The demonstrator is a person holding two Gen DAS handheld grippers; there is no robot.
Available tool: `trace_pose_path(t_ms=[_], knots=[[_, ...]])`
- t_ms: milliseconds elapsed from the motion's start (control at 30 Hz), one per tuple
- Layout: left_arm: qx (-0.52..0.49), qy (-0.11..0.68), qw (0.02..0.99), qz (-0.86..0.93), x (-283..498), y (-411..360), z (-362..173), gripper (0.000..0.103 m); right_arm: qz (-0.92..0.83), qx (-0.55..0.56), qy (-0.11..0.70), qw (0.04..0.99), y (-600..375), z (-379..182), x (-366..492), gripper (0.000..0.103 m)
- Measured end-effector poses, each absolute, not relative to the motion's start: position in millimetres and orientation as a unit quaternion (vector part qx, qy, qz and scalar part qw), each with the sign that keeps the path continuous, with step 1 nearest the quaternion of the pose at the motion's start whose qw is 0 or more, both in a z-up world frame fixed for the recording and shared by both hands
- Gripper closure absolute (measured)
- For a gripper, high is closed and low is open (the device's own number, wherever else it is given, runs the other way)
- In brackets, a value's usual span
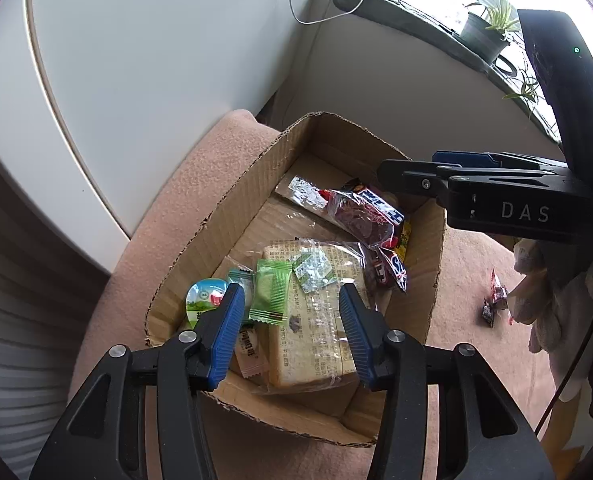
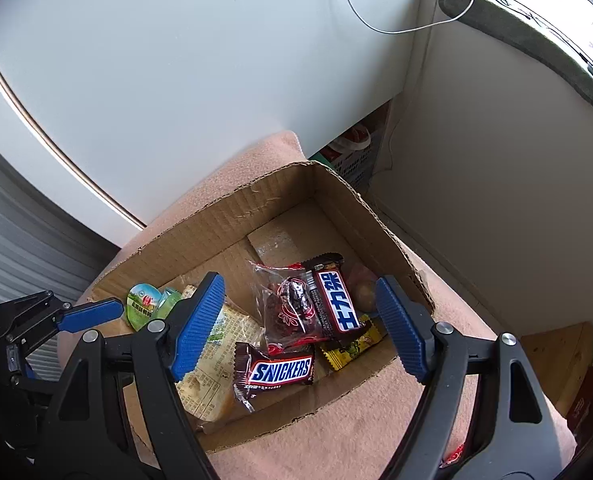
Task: Organize snacks
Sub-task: 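Carry the green candy and red chocolate into the box and open both tools, then grasp the second red-wrapped chocolate with the right tool while the left tool grasps the black-wrapped candy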
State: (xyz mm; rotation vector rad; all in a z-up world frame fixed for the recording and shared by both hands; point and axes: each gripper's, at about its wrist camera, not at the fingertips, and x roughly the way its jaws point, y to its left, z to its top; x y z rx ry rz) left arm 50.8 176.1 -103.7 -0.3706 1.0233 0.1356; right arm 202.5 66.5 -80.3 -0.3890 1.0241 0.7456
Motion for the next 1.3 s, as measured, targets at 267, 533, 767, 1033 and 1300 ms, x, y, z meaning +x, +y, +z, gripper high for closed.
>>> trace_pose_path(t_ms=[267, 533, 767, 1033, 1300], knots=[[-0.162, 0.48, 0.86, 0.065, 50, 166, -96, 0.055, 0.332, -0.157, 0.477, 0.798, 41, -72, 204, 0.023], [-0.146, 0.472, 0.867, 0.063, 50, 153, -87, 0.055, 0.332, -0.126, 0.476, 0.805, 11, -59, 200, 0.023], [-0.124, 0.466, 0.875, 0.054, 51, 134, -79, 0.055, 0.324, -0.082, 0.485, 0.808, -31, -54, 198, 0.023], [-0.094, 0.461, 0.882, 0.026, 60, 100, -70, 0.055, 0.288, -0.036, 0.496, 0.819, -97, -54, 199, 0.023], [-0.089, 0.471, 0.878, -0.017, 73, 68, -75, 0.055, 0.237, 0.017, 0.519, 0.821, -168, -74, 207, 0.023]])
